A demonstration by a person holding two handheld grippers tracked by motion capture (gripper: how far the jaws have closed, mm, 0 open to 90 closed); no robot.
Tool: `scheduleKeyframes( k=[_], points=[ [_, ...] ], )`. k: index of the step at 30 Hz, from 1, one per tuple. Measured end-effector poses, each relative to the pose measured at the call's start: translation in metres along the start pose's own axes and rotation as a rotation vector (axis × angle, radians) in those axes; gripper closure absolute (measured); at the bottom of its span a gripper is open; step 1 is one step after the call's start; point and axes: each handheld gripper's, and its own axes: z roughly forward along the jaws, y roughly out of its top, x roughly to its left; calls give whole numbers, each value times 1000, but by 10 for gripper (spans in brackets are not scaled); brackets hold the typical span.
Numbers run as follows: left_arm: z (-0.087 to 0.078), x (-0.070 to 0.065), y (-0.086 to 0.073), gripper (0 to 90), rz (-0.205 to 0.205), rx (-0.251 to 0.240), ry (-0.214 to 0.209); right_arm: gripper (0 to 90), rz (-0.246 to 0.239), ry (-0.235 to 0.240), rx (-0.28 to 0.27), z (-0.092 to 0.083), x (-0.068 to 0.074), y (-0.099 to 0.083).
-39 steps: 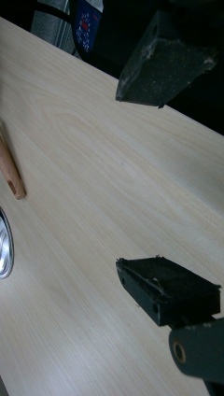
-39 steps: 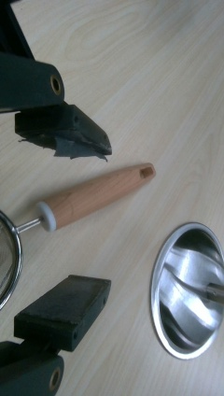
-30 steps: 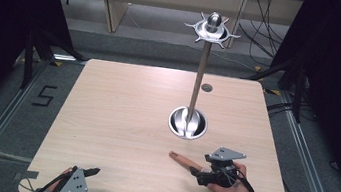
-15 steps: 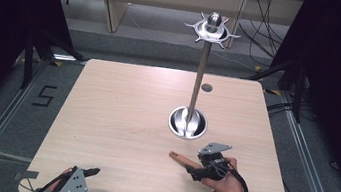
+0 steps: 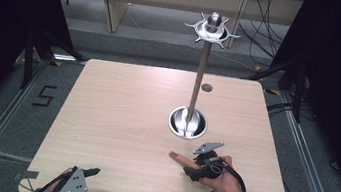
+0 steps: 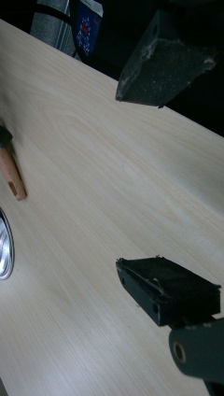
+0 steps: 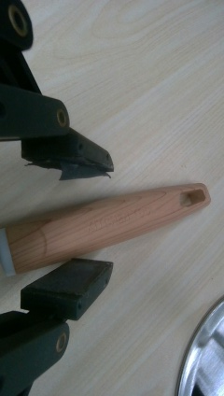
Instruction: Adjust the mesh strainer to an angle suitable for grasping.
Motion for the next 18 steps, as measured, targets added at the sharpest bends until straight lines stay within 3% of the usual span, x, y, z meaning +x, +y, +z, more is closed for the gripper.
scheduleKeyframes(
  k=[1,2,3,4,8,9,11,12,14,16,18],
  points=[
    [1,0,0,151,-1,-12,5,467,-6,0,-18,2,0,0],
    [1,0,0,151,-1,-11,6,471,-20,17,5,1,-1,0],
    [-1,1,0,151,12,12,0,475,-2,-11,-3,2,1,0],
    [-1,1,0,151,11,12,0,483,-20,6,19,0,0,0],
    [1,0,0,151,3,-9,4,512,-64,22,23,2,-3,0],
    [1,0,0,151,1,-11,5,518,-53,7,28,2,-2,0],
    [-1,1,0,151,10,11,1,532,-75,12,31,3,-4,1],
    [-1,1,0,151,15,14,-1,535,-52,3,29,3,-2,1],
    [1,0,0,151,2,-9,4,542,-42,-2,48,1,-2,2],
    [1,0,0,151,-1,-10,6,552,-72,7,47,2,-4,3],
    [-1,1,0,151,11,11,1,561,-71,-3,54,2,-3,3]
  ],
)
